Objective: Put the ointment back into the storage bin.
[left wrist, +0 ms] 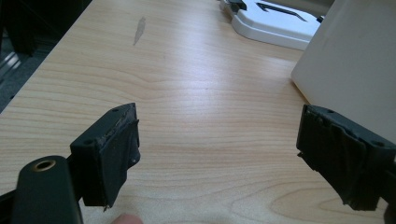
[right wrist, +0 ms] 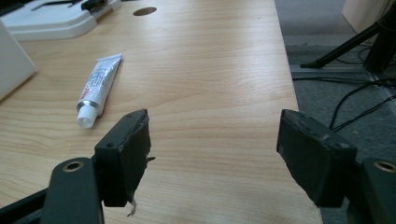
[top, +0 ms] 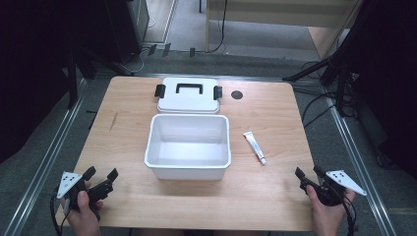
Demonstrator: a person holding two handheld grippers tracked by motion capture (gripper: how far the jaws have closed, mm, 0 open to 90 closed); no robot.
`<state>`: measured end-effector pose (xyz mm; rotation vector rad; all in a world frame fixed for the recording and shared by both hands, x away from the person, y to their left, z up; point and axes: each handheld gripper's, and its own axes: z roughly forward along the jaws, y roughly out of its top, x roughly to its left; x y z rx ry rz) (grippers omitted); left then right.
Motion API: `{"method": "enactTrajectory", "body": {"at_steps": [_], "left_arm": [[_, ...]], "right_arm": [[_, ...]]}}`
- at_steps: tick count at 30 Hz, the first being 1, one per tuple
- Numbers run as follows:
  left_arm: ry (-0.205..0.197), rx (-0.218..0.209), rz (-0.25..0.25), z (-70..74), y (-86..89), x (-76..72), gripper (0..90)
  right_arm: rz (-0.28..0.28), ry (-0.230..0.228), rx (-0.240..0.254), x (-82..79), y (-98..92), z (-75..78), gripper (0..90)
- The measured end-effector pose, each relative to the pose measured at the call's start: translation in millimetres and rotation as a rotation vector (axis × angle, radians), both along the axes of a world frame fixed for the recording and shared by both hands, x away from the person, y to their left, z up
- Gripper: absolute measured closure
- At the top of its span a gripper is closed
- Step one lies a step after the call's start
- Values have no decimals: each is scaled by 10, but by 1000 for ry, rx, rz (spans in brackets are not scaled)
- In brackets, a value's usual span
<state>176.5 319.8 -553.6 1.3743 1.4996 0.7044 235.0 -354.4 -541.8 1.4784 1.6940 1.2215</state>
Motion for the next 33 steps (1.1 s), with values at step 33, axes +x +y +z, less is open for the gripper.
{"method": "enactTrajectory", "body": {"at_steps": [33], "left_arm": [[37,-13,-4,-4,13,58,140]], "right_arm": [[256,796,-476,563,652,578,199]]}}
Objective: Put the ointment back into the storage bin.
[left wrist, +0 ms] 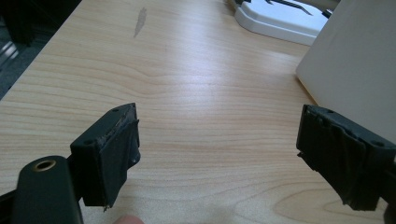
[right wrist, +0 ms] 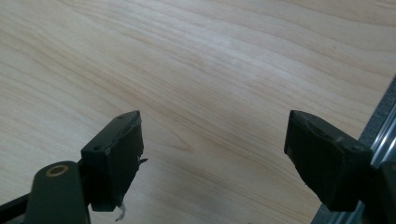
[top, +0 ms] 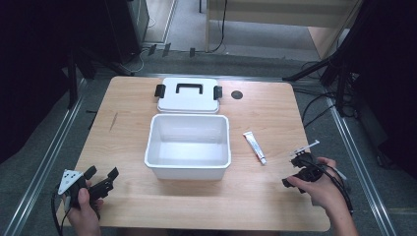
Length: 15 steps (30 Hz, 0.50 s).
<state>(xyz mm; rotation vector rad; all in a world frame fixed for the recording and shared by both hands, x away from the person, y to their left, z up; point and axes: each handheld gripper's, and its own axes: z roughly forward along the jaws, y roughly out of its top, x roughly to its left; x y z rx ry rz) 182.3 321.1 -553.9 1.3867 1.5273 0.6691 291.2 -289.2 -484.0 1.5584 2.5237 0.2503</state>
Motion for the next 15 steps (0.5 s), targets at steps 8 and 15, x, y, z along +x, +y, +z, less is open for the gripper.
{"method": "enactTrajectory", "body": {"at_steps": [8,15], "left_arm": [[8,-6,-3,-2,5,10,140],[11,0,-7,-2,0,15,141]], "right_arm": [[46,85,-70,209,266,44,187],[79,119,-100,370,411,58,206]]}}
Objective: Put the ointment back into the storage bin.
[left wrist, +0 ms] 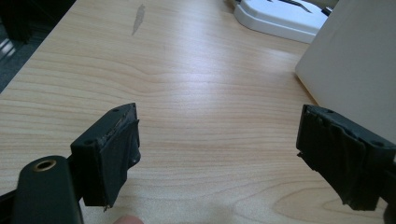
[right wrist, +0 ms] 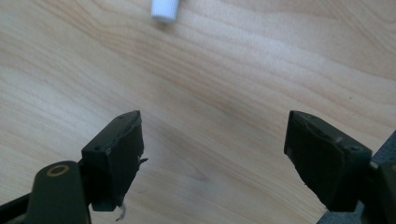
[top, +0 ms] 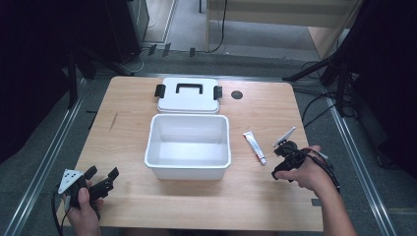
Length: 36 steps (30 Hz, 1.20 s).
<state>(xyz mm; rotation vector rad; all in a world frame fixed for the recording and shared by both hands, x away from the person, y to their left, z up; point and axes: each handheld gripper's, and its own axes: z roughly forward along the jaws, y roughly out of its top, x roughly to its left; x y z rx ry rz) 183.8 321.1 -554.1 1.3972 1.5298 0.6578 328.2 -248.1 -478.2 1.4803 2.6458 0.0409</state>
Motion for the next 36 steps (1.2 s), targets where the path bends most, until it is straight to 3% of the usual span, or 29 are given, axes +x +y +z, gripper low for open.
{"method": "enactTrajectory", "body": {"at_steps": [8,21,29,36], "left_arm": [[6,10,-5,3,-10,8,143],[7,3,-3,2,-2,11,145],[4,-3,-8,1,4,9,145],[10,-2,-11,0,4,15,145]], "right_arm": [[26,-8,-39,139,130,88,276],[19,-4,9,357,349,128,339],[51,-16,39,465,500,53,350],[31,-9,62,599,515,-52,430]]}}
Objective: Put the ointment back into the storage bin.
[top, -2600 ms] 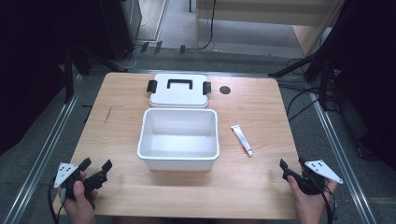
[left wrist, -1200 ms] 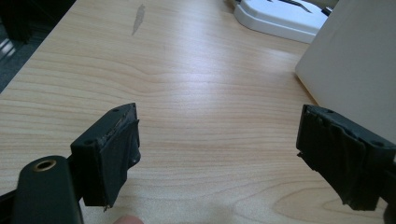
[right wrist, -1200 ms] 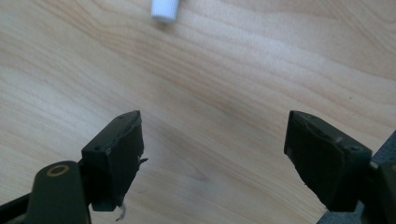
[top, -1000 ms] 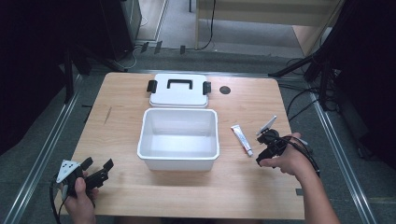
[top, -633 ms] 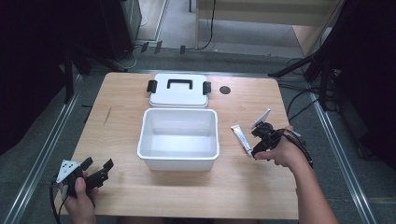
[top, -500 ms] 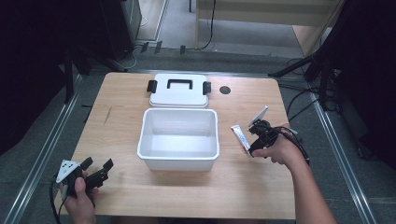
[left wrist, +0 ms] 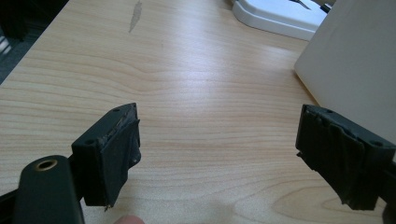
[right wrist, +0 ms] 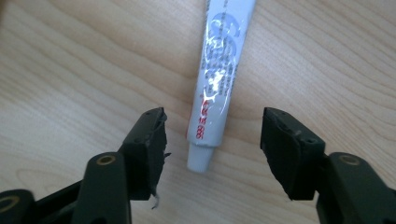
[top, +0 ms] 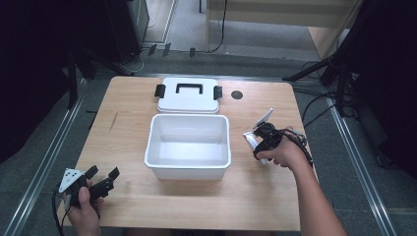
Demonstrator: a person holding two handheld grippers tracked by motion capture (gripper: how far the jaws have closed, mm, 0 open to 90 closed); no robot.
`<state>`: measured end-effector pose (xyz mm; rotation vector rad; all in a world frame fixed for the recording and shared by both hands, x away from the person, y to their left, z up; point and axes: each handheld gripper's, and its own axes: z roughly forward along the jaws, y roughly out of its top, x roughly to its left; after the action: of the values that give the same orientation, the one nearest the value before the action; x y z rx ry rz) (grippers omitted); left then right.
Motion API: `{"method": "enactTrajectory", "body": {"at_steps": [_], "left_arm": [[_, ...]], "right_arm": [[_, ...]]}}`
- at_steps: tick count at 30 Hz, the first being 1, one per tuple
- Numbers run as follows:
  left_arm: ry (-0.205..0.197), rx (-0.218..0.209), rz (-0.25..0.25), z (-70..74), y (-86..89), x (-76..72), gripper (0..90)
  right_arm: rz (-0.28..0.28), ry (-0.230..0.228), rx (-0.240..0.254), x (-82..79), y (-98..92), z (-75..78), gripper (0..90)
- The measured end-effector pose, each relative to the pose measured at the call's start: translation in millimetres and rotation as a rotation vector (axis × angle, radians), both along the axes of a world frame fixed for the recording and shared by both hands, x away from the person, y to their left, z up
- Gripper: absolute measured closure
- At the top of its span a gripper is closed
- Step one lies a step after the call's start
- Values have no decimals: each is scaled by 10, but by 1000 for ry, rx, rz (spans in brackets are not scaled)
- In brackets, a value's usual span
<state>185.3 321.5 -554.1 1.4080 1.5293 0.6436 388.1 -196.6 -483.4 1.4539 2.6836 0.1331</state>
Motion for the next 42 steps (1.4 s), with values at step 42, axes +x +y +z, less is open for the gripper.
{"method": "enactTrajectory", "body": {"at_steps": [42], "left_arm": [[4,-5,-12,-1,4,6,146]], "right_arm": [[-68,4,23,106,84,252,727]]}}
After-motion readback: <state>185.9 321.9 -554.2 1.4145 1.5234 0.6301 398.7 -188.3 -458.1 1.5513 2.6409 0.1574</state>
